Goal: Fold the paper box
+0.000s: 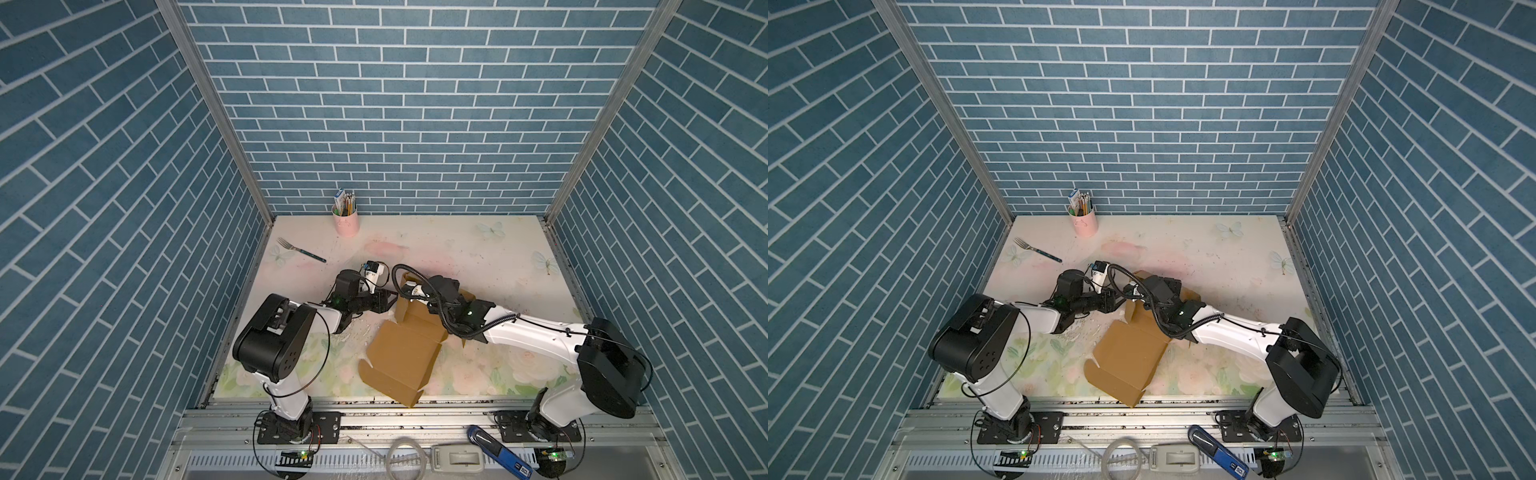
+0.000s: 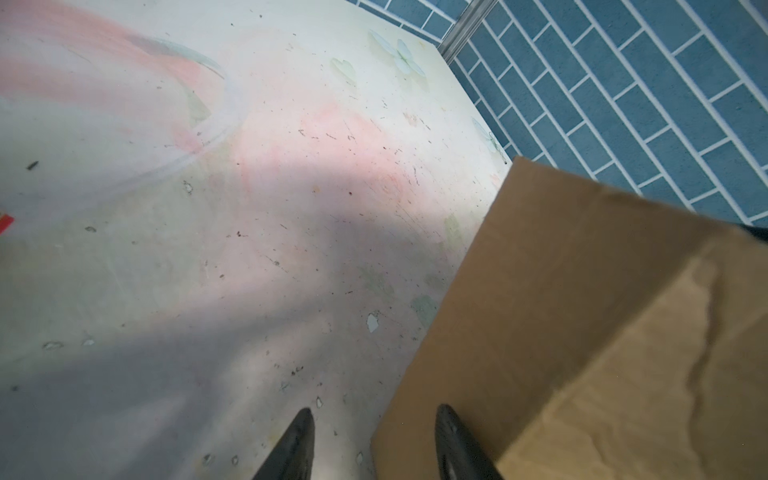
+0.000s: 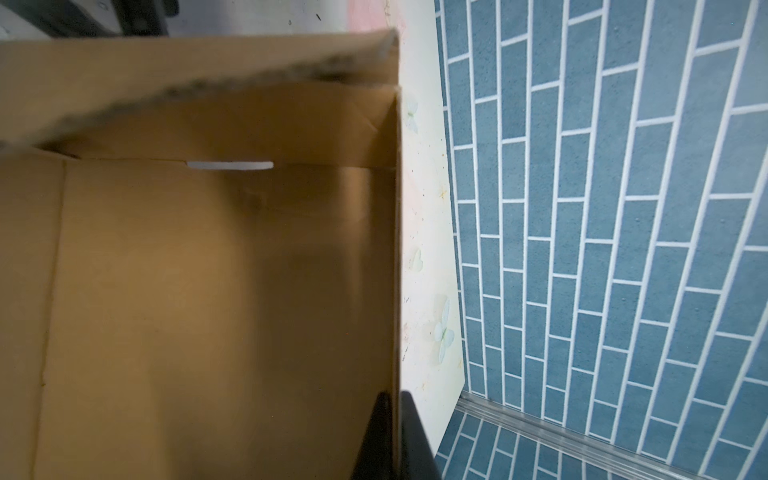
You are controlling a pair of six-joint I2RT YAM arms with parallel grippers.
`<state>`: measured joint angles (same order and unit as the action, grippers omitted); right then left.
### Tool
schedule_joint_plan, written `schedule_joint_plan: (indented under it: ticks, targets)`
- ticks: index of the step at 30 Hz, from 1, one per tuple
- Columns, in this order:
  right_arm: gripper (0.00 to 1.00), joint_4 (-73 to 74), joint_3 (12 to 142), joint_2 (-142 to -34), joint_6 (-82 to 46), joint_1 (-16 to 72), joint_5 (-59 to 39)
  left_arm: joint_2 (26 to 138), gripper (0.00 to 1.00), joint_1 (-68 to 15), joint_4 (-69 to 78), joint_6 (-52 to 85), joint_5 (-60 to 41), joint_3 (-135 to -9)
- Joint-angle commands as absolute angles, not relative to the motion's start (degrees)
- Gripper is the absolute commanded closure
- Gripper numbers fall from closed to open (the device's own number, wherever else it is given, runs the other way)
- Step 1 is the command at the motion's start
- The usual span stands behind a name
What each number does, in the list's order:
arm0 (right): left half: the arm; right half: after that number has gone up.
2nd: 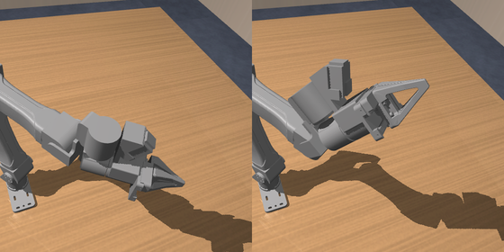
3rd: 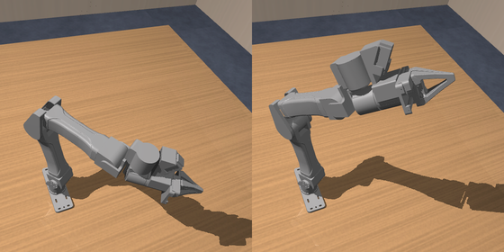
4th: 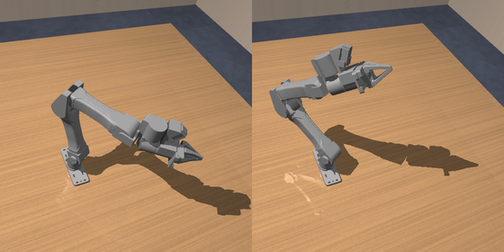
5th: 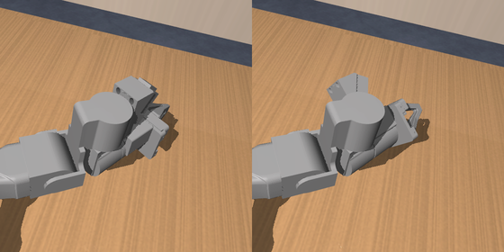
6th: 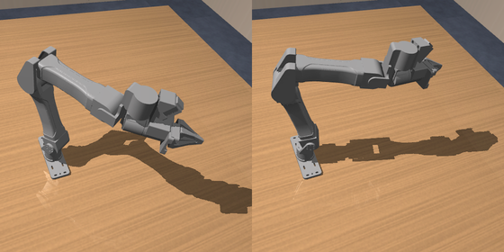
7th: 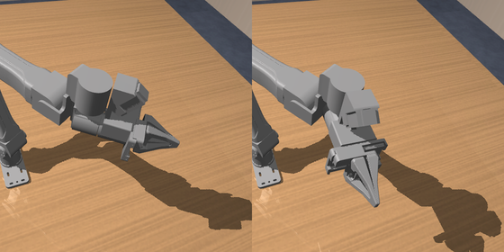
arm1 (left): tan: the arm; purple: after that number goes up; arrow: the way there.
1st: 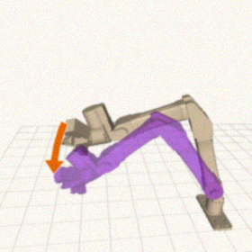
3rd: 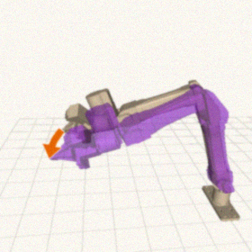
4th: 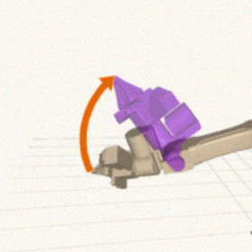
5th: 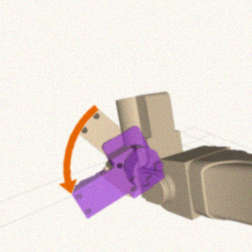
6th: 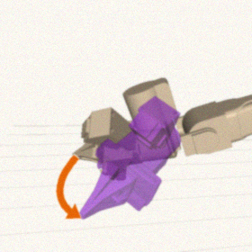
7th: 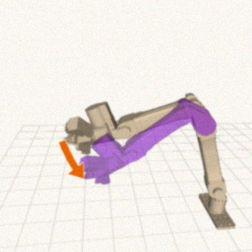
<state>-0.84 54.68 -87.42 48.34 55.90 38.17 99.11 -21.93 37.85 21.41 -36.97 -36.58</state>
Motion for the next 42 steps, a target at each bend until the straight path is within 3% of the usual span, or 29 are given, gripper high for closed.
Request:
schedule_joint_plan:
  ticks: [1, 19, 42]
  targets:
    - [0.93, 1.2, 55.2, -86.8, 52.1, 57.2, 39.6, 97.8, 0.51, -22.7, 41.8, 20.5, -38.6, -35.3]
    - [0.93, 6.5, 52.6, -84.9, 54.3, 61.0, 43.0, 92.9, 0.50, -27.0, 45.5, 18.7, -35.5, -31.3]
    - [0.93, 8.1, 50.5, -82.4, 51.7, 61.2, 42.0, 91.8, 0.51, -28.6, 53.5, 23.5, -39.7, -28.8]
